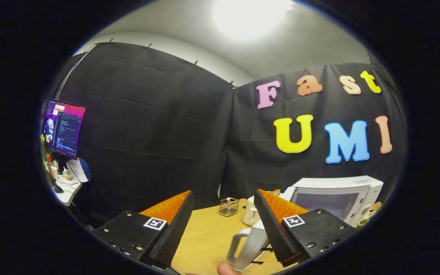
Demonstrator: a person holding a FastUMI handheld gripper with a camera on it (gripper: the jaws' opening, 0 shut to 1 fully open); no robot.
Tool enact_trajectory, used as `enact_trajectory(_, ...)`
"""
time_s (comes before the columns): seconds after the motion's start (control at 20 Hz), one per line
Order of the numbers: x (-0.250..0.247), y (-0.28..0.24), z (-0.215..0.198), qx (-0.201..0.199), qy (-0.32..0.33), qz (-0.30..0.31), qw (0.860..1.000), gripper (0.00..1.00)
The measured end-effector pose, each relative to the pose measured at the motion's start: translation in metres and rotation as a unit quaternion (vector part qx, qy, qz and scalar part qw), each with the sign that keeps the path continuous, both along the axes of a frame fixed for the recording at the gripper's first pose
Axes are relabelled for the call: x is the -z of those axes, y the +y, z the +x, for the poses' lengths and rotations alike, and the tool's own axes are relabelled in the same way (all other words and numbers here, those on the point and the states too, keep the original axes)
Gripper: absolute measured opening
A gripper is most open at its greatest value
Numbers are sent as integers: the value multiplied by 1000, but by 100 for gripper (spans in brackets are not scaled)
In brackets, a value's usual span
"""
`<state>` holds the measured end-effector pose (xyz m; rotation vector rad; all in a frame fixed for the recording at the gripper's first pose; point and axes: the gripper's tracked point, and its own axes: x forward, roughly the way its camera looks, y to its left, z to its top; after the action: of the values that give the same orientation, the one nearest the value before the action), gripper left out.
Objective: Open the microwave, put the food inside, and close the microwave door.
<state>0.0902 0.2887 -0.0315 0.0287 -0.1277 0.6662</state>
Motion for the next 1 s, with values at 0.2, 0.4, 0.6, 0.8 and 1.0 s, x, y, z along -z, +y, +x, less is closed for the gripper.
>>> enact_trajectory(0.2, 62, 47, 7, -19, 86, -19, 996, 85)
enact_trajectory(0.4, 98, 42, 35, 33, 88, -55, 994, 49)
enact_trajectory(0.6, 121, 4, 57, 81, 111, -64, 988, 6)
enact_trajectory(0.8, 129, -31, 52, 107, 114, -75, 985, 1)
enact_trajectory(1.0, 133, -100, 65, 177, 116, -71, 975, 2)
